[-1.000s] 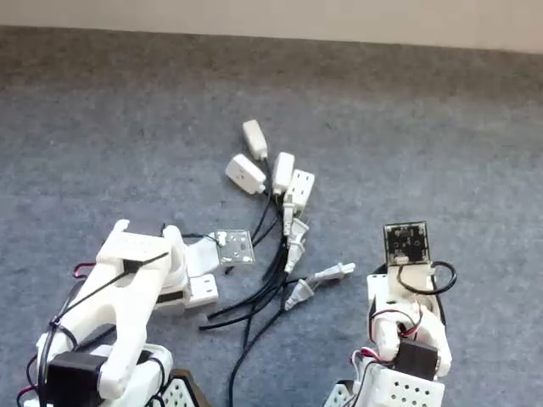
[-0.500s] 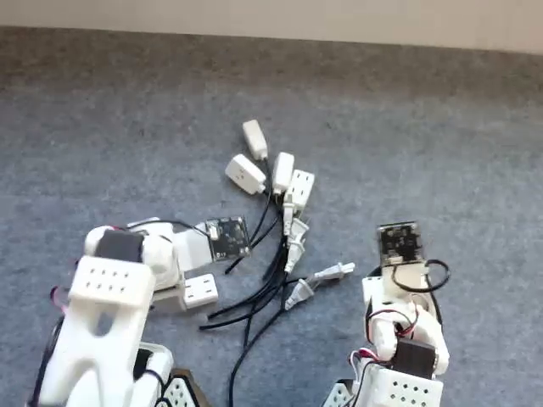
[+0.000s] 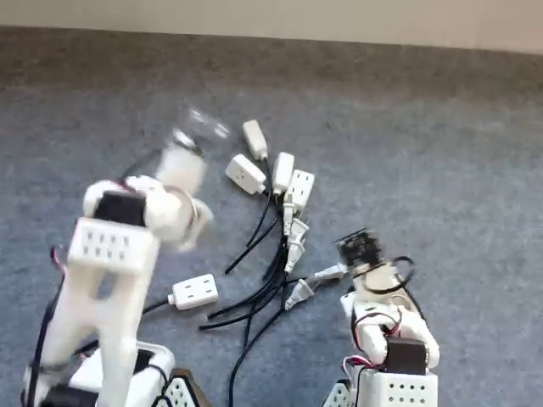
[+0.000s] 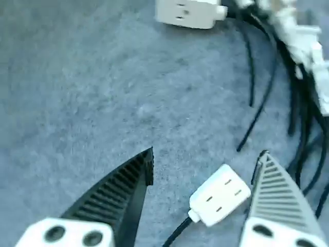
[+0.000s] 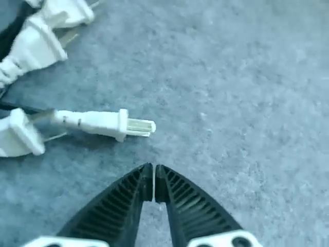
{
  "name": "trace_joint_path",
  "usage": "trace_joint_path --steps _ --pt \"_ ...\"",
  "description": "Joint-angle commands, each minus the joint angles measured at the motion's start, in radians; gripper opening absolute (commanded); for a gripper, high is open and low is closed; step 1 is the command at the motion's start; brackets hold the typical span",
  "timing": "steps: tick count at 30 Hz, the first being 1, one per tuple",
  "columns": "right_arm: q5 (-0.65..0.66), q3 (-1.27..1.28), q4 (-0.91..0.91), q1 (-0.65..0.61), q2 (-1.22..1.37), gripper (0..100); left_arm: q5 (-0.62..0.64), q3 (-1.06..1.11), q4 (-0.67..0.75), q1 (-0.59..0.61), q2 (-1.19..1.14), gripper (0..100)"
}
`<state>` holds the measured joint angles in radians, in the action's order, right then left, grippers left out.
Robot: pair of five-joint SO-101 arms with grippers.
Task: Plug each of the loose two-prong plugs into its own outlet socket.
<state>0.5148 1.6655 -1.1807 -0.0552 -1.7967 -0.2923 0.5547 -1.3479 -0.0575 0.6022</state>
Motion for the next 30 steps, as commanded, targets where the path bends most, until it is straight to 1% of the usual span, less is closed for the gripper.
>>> trace_joint_path --steps 1,3,5,7,9,11,12,14,17,20,23,27,30 --pt "0.04 -0.09 0.018 -0.016 0.13 3.4 0.292 -0.093 0.133 0.188 -0.222 31" --pt "0.043 -0.211 0.016 -0.012 0.251 3.4 0.33 -0.088 0.184 0.228 -0.314 31" --pt "0.041 -0.351 0.007 -0.019 0.41 3.4 0.353 -0.085 0.201 0.242 -0.395 31" --pt "0.035 -0.479 -0.01 -0.076 0.601 3.3 0.362 -0.093 0.216 0.245 -0.46 31" --pt "0.037 -0.582 -0.035 -0.176 0.806 3.3 0.362 -0.107 0.253 0.259 -0.499 31" --pt "0.044 -0.664 -0.044 -0.302 0.989 3.3 0.362 -0.11 0.301 0.278 -0.527 31" --pt "0.058 -0.697 -0.044 -0.364 1.075 3.3 0.362 -0.11 0.327 0.291 -0.535 31" --pt "0.126 -0.777 -0.041 -0.472 1.221 3.3 0.362 -0.11 0.356 0.325 -0.55 31" --pt "0.184 -0.883 -0.041 -0.564 1.395 3.7 0.361 -0.11 0.381 0.38 -0.567 31" --pt "0.204 -0.96 -0.039 -0.602 1.532 3.8 0.361 -0.111 0.408 0.421 -0.585 31" --pt "0.304 -0.99 -0.035 -0.639 1.607 3.9 0.356 -0.111 0.433 0.472 -0.604 31" --pt "0.397 -0.987 -0.013 -0.65 1.615 9.0 0.269 -0.099 0.482 0.575 -0.648 31" --pt "0.494 -0.99 -0.01 -0.648 1.615 13.2 0.219 -0.085 0.54 0.624 -0.736 31"
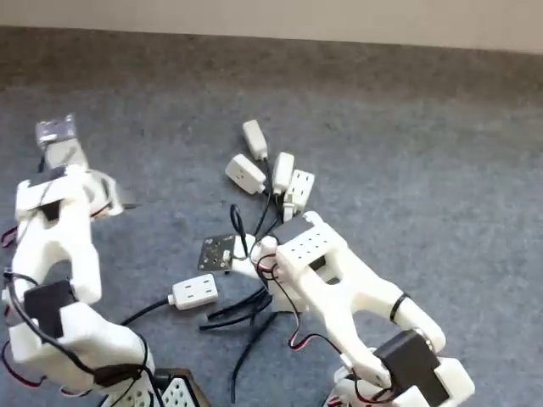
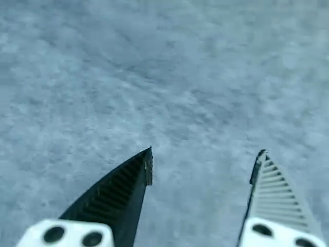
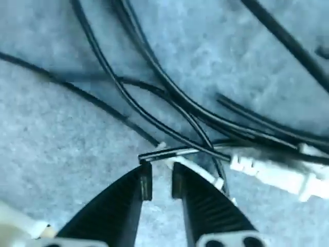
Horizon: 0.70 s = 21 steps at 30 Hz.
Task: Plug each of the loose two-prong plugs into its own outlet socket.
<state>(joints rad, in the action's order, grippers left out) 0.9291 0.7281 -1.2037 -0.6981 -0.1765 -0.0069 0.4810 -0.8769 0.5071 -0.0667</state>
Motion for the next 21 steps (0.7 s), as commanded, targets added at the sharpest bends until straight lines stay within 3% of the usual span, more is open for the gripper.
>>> trace_joint_path --steps 1,7,15,21 --pt "0.097 -0.053 0.027 -0.005 -0.005 13.6 -0.083 -0.012 0.094 0.071 -0.096 31" --pt "0.112 -0.056 0.107 0.027 -0.005 13.7 -0.158 -0.05 0.201 0.148 -0.268 31" --pt "0.161 0.042 0.202 0.051 0.012 13.7 -0.17 -0.191 0.199 0.173 -0.437 31" --pt "0.178 0.05 0.143 0.047 -0.104 13.7 -0.17 -0.199 0.199 0.174 -0.455 31"
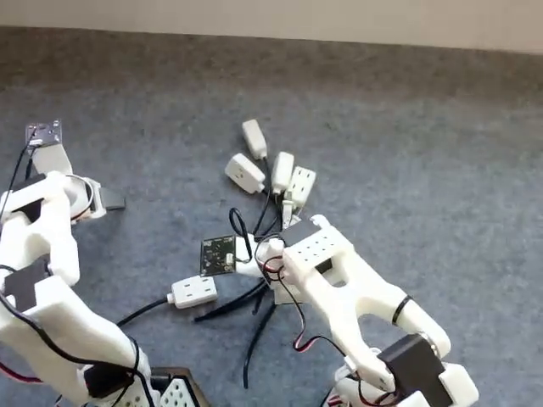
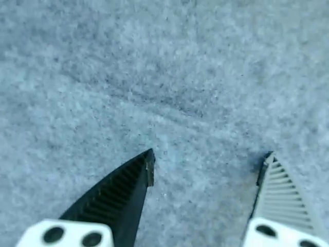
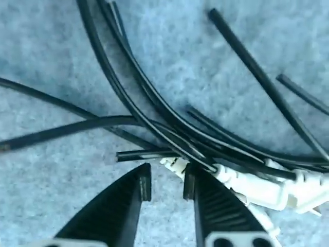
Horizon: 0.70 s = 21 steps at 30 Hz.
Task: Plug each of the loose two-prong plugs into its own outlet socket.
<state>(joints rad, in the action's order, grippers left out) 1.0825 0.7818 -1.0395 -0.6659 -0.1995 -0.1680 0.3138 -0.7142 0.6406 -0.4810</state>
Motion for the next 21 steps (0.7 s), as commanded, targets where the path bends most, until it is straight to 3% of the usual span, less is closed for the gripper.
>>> trace_joint_path --steps 1,12,17,21 --pt "0.044 -0.004 -0.036 0.01 -0.116 13.7 -0.009 -0.031 0.037 0.041 -0.041 31" --pt "0.13 -0.004 -0.105 -0.01 -0.087 14.4 -0.011 -0.038 -0.011 0.041 -0.041 31" --pt "0.124 -0.021 -0.068 -0.012 0.018 25.4 -0.061 -0.035 -0.012 0.041 -0.041 31" --pt "0.124 -0.059 -0.039 -0.012 0.088 25.6 -0.064 -0.033 -0.014 0.048 -0.041 31"
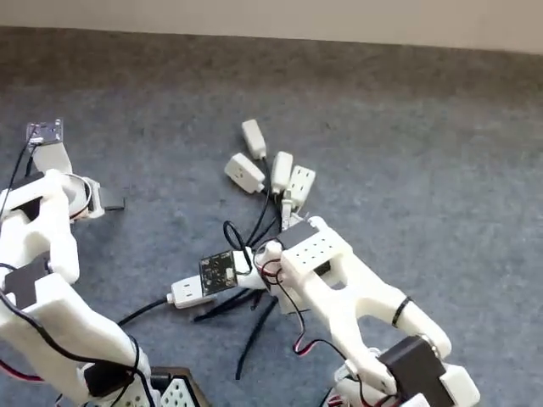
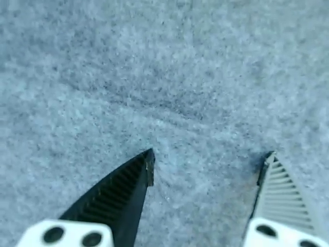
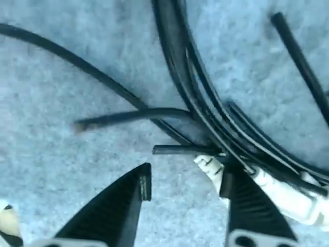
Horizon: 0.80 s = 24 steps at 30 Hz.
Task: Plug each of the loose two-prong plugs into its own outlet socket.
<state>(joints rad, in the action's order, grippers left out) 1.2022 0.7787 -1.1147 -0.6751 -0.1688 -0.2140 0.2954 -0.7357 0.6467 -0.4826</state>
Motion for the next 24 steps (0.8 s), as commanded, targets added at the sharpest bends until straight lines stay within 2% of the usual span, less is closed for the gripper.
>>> trace_joint_path --steps 1,5,9,10,16,20,24 --pt "0.005 -0.064 0.035 -0.004 0.07 25.1 -0.018 -0.016 0.008 0.045 -0.039 31" --pt "0.008 -0.082 0.042 -0.004 0.088 19.4 -0.018 -0.018 0.008 0.053 -0.039 31" --pt "0.003 -0.077 0.039 0.001 0.082 1.8 -0.018 -0.018 0.008 0.054 -0.039 31" --pt "0.003 -0.076 0.033 0.004 0.081 0.1 -0.018 -0.015 0.008 0.054 -0.039 31" --pt "-0.008 -0.074 -0.015 0.073 0.084 0.5 -0.02 -0.016 0.008 0.058 -0.039 31" --pt "-0.12 -0.074 -0.013 0.147 0.087 0.5 -0.02 -0.012 0.008 0.058 -0.039 31" --pt "-0.1 -0.073 -0.013 0.189 0.087 0.9 -0.02 -0.01 0.008 0.056 -0.039 31"
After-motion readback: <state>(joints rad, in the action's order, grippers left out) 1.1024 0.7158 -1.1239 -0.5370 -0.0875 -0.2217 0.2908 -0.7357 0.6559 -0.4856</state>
